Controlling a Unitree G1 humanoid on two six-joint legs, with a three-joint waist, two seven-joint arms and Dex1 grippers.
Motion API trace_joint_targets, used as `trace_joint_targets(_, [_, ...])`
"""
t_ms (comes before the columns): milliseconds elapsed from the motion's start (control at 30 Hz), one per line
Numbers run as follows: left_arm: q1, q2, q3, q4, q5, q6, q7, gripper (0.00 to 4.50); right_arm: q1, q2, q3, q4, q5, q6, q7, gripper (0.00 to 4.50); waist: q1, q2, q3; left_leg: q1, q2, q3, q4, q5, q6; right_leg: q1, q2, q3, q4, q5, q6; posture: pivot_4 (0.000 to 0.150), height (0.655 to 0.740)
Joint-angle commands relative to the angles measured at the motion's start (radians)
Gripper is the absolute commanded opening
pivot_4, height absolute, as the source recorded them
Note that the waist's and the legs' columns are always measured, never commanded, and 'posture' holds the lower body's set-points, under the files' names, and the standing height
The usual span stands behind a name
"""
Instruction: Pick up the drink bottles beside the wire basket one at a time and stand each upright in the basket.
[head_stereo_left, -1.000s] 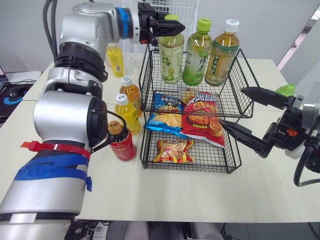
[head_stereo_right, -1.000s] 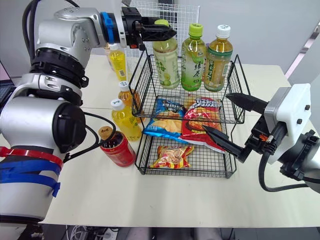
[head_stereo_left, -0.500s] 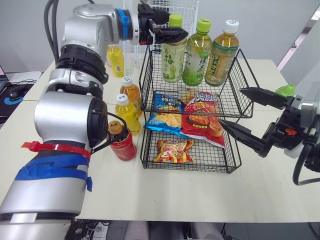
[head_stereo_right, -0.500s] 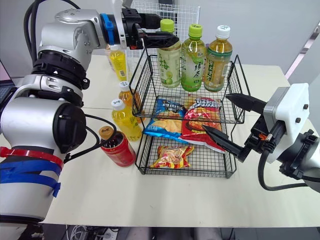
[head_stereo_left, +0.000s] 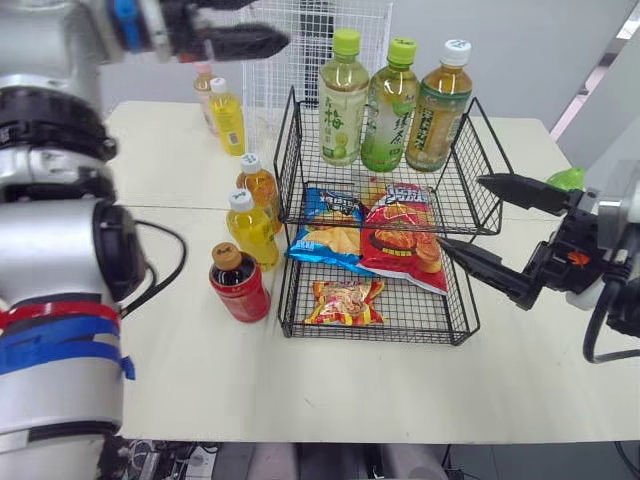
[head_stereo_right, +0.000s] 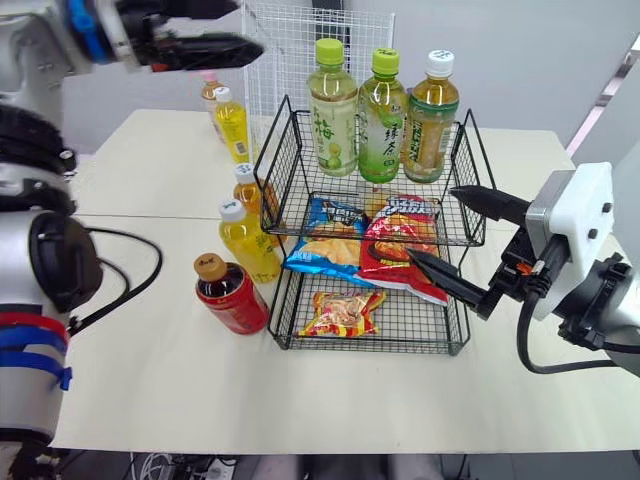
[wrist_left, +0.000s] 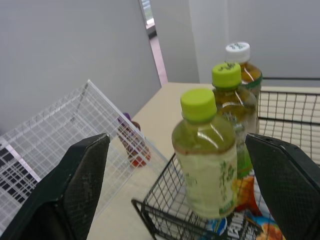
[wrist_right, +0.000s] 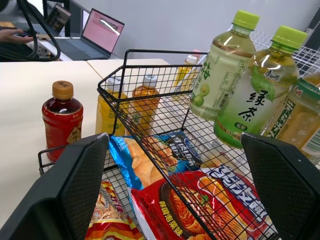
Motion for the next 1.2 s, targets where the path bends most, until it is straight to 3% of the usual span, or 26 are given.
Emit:
trace_joint_targets(33, [0.097, 0.09, 0.074, -0.193, -0.056, 0.068, 0.03, 4.48, -0.036, -0.007, 0.046, -0.007, -0.057, -0.053, 0.081, 4.5, -0.001, 0.0, 0.0, 0.0, 0.0, -0.001, 0.0, 0.0, 0.0, 0.0, 0.0, -0.001, 0.0, 0.0, 0.0, 0.15, 0.736])
trace_joint_targets(133, [0.276, 0.173, 0.143, -0.378, -0.112, 0.196, 0.057, 4.48, -0.061, 0.012, 0.102, -0.008, -0.082, -0.084, 0.146, 4.5, -0.001, 0.0, 0.0, -0.001, 0.0, -0.001, 0.001, 0.0, 0.0, 0.0, 0.0, -0.001, 0.0, 0.0, 0.0, 0.15, 0.736])
trace_joint_targets(233, [0.558, 0.254, 0.273, -0.672, -0.238, 0.422, 0.068, 4.48, -0.093, 0.038, 0.164, 0.002, -0.097, -0.111, 0.219, 4.5, -0.003, 0.001, 0.0, 0.0, 0.001, -0.001, 0.001, 0.0, 0.0, 0.001, -0.001, -0.001, 0.0, 0.0, 0.0, 0.15, 0.736])
trace_joint_targets(333, [0.805, 0.273, 0.434, -0.928, -0.368, 0.634, 0.101, 4.48, -0.125, 0.055, 0.22, 0.023, -0.112, -0.119, 0.278, 4.5, 0.001, 0.0, 0.0, 0.0, 0.002, -0.002, 0.002, 0.0, 0.0, 0.001, -0.001, -0.002, 0.001, 0.0, 0.0, 0.15, 0.736])
trace_joint_targets(467, [1.108, 0.155, 0.647, -1.258, -0.494, 0.822, 0.234, 4.48, -0.151, 0.082, 0.276, 0.05, -0.148, -0.135, 0.337, 4.5, 0.011, 0.001, -0.001, 0.001, 0.003, -0.004, 0.003, 0.0, 0.0, 0.003, -0.005, -0.004, 0.001, 0.0, 0.0, 0.15, 0.736])
trace_joint_targets(633, [1.241, -0.09, 0.756, -1.549, -0.615, 0.918, 0.492, 4.48, -0.186, 0.113, 0.307, 0.088, -0.167, -0.134, 0.38, 4.5, 0.029, 0.0, -0.002, 0.005, 0.001, -0.004, 0.004, 0.0, 0.001, 0.009, -0.005, -0.004, 0.0, 0.0, 0.0, 0.15, 0.736])
trace_joint_targets(767, [1.336, -0.257, 0.716, -1.725, -0.61, 0.838, 0.68, 4.48, -0.199, 0.119, 0.317, 0.1, -0.177, -0.129, 0.403, 4.5, 0.028, 0.0, -0.002, 0.017, 0.0, -0.002, 0.001, 0.0, 0.001, 0.019, -0.006, -0.002, -0.003, -0.001, 0.001, 0.15, 0.736])
trace_joint_targets(933, [1.388, -0.389, 0.514, -1.827, -0.46, 0.737, 0.966, 4.48, -0.209, 0.119, 0.313, 0.102, -0.174, -0.119, 0.413, 4.5, 0.028, -0.001, -0.002, 0.018, -0.001, -0.001, 0.001, 0.0, 0.001, 0.019, -0.004, 0.001, -0.003, 0.0, 0.0, 0.15, 0.736])
trace_joint_targets(1067, [1.408, -0.421, 0.372, -1.838, -0.36, 0.693, 1.108, 4.48, -0.216, 0.112, 0.3, 0.1, -0.165, -0.108, 0.416, 4.5, 0.026, -0.001, -0.003, 0.018, -0.001, 0.0, 0.001, 0.0, 0.001, 0.019, -0.002, 0.001, -0.003, 0.0, 0.0, 0.15, 0.736])
trace_joint_targets(1200, [1.412, -0.414, 0.297, -1.817, -0.335, 0.667, 1.151, 4.48, -0.222, 0.111, 0.291, 0.099, -0.157, -0.098, 0.415, 4.5, 0.026, -0.001, -0.003, 0.018, -0.001, 0.0, 0.001, 0.0, 0.001, 0.018, -0.002, 0.002, -0.003, 0.0, 0.0, 0.15, 0.736])
